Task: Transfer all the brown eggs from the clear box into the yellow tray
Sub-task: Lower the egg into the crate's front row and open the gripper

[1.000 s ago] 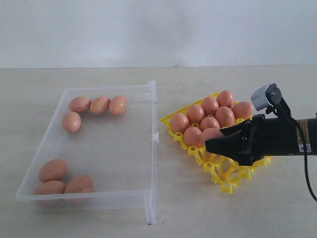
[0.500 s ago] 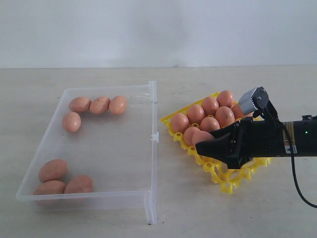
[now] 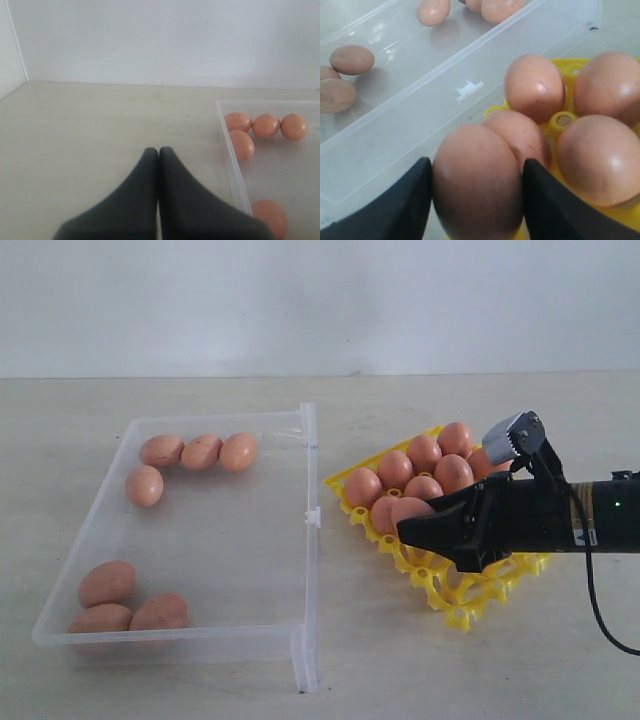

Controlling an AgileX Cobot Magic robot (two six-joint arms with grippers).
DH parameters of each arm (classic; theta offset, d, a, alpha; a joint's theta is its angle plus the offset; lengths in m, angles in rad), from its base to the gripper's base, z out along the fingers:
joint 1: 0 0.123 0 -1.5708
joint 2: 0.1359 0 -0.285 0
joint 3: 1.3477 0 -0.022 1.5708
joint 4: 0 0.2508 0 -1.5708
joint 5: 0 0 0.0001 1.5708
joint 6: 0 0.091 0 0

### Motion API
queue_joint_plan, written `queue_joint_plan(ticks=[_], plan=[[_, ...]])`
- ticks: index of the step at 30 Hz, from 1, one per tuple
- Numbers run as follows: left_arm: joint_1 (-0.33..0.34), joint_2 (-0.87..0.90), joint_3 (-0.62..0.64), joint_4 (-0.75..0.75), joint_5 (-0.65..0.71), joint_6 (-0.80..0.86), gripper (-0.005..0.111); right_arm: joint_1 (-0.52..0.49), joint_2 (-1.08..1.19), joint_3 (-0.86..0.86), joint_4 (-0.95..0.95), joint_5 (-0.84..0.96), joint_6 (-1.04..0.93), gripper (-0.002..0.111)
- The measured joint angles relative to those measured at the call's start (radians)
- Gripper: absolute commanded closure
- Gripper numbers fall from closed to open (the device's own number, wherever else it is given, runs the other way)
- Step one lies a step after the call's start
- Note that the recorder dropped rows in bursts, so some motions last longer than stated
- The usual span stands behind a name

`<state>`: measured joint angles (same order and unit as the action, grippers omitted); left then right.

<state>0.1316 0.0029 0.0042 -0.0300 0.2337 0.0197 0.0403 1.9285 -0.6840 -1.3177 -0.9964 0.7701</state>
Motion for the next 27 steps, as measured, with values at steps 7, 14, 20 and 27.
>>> queue_joint_plan(ticks=[7,14,20,27], plan=[[0.000,0.000,0.000,0.000,0.000,0.000,0.111,0.000,0.000,-0.001,0.003,0.000,0.000,0.058],[0.000,0.000,0.000,0.000,0.000,0.000,0.111,0.000,0.000,-0.001,0.009,0.000,0.000,0.057],[0.000,0.000,0.000,0.000,0.000,0.000,0.111,0.000,0.000,-0.002,0.017,-0.002,0.000,0.018],[0.000,0.000,0.000,0.000,0.000,0.000,0.111,0.000,0.000,-0.003,0.019,-0.012,0.004,0.015]])
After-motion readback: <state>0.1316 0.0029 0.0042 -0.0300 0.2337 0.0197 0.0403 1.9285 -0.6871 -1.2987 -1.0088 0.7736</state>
